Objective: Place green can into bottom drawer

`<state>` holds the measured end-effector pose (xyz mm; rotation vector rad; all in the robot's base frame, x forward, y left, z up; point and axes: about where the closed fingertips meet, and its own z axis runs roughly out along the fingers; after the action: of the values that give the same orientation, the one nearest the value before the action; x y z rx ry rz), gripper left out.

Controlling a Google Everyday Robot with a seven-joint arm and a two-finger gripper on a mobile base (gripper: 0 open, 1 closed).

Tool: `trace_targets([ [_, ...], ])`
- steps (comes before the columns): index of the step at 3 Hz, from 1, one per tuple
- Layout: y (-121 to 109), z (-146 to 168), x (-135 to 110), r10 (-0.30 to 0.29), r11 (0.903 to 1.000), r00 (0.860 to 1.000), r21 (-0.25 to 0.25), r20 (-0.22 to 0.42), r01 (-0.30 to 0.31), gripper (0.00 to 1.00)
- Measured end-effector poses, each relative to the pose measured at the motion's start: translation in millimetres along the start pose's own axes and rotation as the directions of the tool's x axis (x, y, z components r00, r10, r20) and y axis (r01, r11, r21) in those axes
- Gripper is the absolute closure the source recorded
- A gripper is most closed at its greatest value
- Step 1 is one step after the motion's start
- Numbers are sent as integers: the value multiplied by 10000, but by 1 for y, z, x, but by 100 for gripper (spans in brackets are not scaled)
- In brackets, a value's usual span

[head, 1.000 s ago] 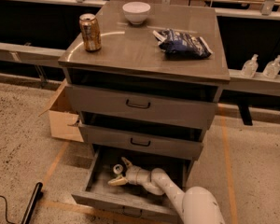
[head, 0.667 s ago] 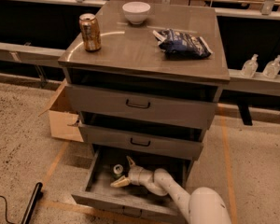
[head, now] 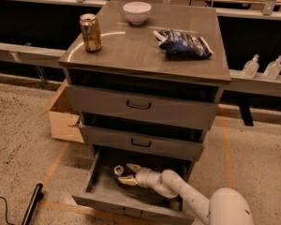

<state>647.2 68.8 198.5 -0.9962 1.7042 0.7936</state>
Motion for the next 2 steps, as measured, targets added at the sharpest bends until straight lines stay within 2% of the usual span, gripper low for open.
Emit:
trace_targets([
  [1,-3,-38,-8,-48,9998,9983,208,-583,60,57],
  [2,4,-79,-27,-63,9991,9932,412,-1159,112,75],
])
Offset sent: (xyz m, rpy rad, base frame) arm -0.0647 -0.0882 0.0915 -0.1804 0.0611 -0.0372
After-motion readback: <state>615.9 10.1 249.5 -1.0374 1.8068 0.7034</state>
